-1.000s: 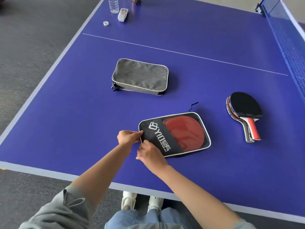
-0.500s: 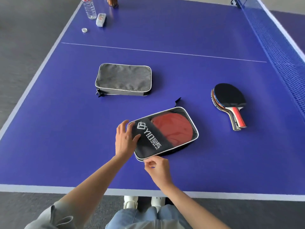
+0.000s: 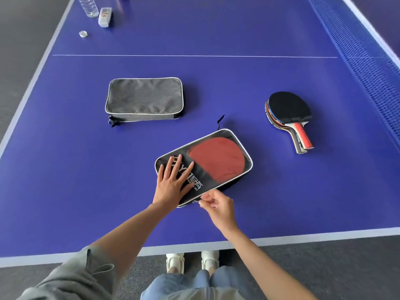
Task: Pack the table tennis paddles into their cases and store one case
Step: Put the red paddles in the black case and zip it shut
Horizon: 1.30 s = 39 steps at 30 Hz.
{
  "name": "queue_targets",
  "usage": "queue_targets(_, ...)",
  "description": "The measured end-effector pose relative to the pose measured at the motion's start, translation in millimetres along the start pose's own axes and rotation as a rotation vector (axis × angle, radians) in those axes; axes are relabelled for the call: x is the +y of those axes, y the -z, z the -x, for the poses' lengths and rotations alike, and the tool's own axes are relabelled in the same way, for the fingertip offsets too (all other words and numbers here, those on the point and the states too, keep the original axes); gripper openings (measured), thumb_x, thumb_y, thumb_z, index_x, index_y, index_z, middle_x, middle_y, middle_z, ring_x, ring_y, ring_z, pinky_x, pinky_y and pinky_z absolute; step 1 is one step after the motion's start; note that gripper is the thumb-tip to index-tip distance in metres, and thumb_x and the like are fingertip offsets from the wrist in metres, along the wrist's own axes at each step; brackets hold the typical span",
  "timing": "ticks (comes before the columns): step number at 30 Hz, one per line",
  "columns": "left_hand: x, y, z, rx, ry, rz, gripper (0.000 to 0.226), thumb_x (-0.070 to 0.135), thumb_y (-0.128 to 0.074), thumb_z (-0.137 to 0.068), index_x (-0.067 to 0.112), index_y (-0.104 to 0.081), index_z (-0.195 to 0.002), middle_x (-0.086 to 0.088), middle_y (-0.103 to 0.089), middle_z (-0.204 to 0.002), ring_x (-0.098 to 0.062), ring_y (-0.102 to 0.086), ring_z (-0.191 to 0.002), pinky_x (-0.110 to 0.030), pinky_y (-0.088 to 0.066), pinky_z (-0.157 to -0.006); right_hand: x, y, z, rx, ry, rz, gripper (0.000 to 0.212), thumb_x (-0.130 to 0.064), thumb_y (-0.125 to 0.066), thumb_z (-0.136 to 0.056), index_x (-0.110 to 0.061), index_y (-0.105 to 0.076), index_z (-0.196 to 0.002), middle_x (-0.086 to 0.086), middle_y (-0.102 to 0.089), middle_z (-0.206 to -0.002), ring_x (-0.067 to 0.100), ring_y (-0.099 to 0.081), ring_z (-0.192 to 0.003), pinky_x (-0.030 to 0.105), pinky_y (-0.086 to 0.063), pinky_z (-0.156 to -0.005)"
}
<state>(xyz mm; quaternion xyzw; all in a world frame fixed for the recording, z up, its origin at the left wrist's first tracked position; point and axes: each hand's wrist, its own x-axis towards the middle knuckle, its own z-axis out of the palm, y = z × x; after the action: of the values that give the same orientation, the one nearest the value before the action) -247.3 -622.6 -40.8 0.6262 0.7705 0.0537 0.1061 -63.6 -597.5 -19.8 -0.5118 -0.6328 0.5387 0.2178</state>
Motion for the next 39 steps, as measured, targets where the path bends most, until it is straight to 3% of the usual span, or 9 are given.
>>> queue_targets(3, -0.4, 2.3, 1.4, -0.007, 0.001, -0.003, 0.059, 0.055, -0.031, -0.093, 0.040, -0.013, -0.146, -0.003, -0.008, -0.159, -0.031, -0.004, -0.147, -0.048, -0.005, -0.117, 5.7, 31.0, -12.6, 0.106, -0.032, -0.027, 0.011, -0.006, -0.071, -0.077, -0.014, -0.068, -0.083, 0.000, -0.071, -0.075, 0.013, -0.069, -0.075, 0.024, -0.056, -0.073)
queue_targets(8, 14.3, 12.8, -4.4, -0.056, 0.067, 0.067, 0.056, 0.048, -0.045, -0.093, 0.032, -0.030, -0.145, -0.008, -0.013, -0.159, -0.034, -0.003, -0.146, -0.053, -0.005, -0.116, 4.8, 41.4, -19.1, 0.087, 0.015, 0.021, 0.009, -0.001, -0.071, -0.078, -0.009, -0.072, -0.083, 0.003, -0.072, -0.075, 0.017, -0.070, -0.074, 0.025, -0.058, -0.072)
queue_targets(11, 40.9, 17.3, -20.4, -0.047, -0.048, 0.098, 0.051, 0.046, -0.043, -0.095, 0.035, -0.033, -0.144, -0.003, -0.013, -0.159, -0.034, -0.003, -0.146, -0.057, -0.005, -0.115, 5.2, 39.8, -18.2, 0.091, 0.074, 0.076, 0.005, -0.002, -0.070, -0.079, -0.003, -0.072, -0.084, 0.007, -0.073, -0.077, 0.018, -0.070, -0.074, 0.029, -0.058, -0.073)
queue_targets(14, 73.5, 12.5, -47.8, -0.121, -0.186, 0.030, 0.047, 0.045, -0.027, -0.099, 0.042, -0.020, -0.146, 0.004, -0.002, -0.160, -0.031, 0.008, -0.146, -0.058, 0.003, -0.114, 4.8, 41.5, -17.2, 0.090, 0.105, 0.102, 0.004, -0.003, -0.068, -0.081, -0.001, -0.071, -0.083, 0.010, -0.073, -0.078, 0.021, -0.069, -0.073, 0.029, -0.057, -0.071)
queue_targets(19, 84.0, -6.9, -61.4, -0.171, -0.168, -0.117, 0.052, 0.048, -0.013, -0.099, 0.049, 0.022, -0.137, 0.004, 0.020, -0.158, -0.034, 0.020, -0.143, -0.059, 0.008, -0.112, 9.1, 50.3, -17.4, 0.099, 0.107, 0.100, 0.006, 0.000, -0.064, -0.082, -0.002, -0.070, -0.081, 0.011, -0.072, -0.075, 0.016, -0.064, -0.068, 0.015, -0.049, -0.065)
queue_targets(22, 81.6, -10.6, -59.6, -0.169, -0.161, -0.123, 0.052, 0.050, -0.008, -0.096, 0.051, 0.030, -0.133, 0.004, 0.022, -0.157, -0.034, 0.020, -0.144, -0.058, 0.009, -0.113, 13.3, 59.8, -21.9, 0.115, 0.109, 0.101, 0.004, -0.001, -0.066, -0.082, 0.000, -0.069, -0.081, 0.012, -0.071, -0.075, 0.018, -0.064, -0.066, 0.018, -0.049, -0.063)
queue_targets(25, 80.6, -10.5, -61.4, -0.180, -0.160, -0.132, 0.053, 0.052, -0.007, -0.095, 0.051, 0.031, -0.133, 0.004, 0.022, -0.157, -0.033, 0.020, -0.144, -0.058, 0.008, -0.112, 13.1, 64.2, -29.0, 0.078, 0.110, 0.098, 0.004, -0.001, -0.066, -0.082, 0.002, -0.069, -0.082, 0.014, -0.070, -0.079, 0.022, -0.065, -0.070, 0.027, -0.051, -0.065)
queue_targets(33, 83.2, -5.1, -61.5, -0.181, -0.154, -0.097, 0.052, 0.053, -0.011, -0.096, 0.052, 0.024, -0.135, 0.007, 0.019, -0.158, -0.030, 0.019, -0.144, -0.056, 0.008, -0.114, 18.2, 68.5, -31.8, 0.085, 0.138, 0.111, 0.004, -0.003, -0.066, -0.082, -0.001, -0.070, -0.081, 0.010, -0.070, -0.079, 0.017, -0.064, -0.069, 0.031, -0.054, -0.066)
queue_targets(39, 82.5, -0.2, -62.3, -0.211, -0.148, -0.014, 0.051, 0.055, -0.016, -0.096, 0.052, 0.005, -0.142, 0.011, 0.016, -0.158, -0.026, 0.021, -0.144, -0.053, 0.013, -0.114, 22.9, 67.4, -28.9, 0.161, 0.116, 0.081, 0.004, -0.004, -0.066, -0.082, -0.005, -0.070, -0.083, 0.007, -0.072, -0.079, 0.012, -0.063, -0.068, 0.018, -0.050, -0.063)
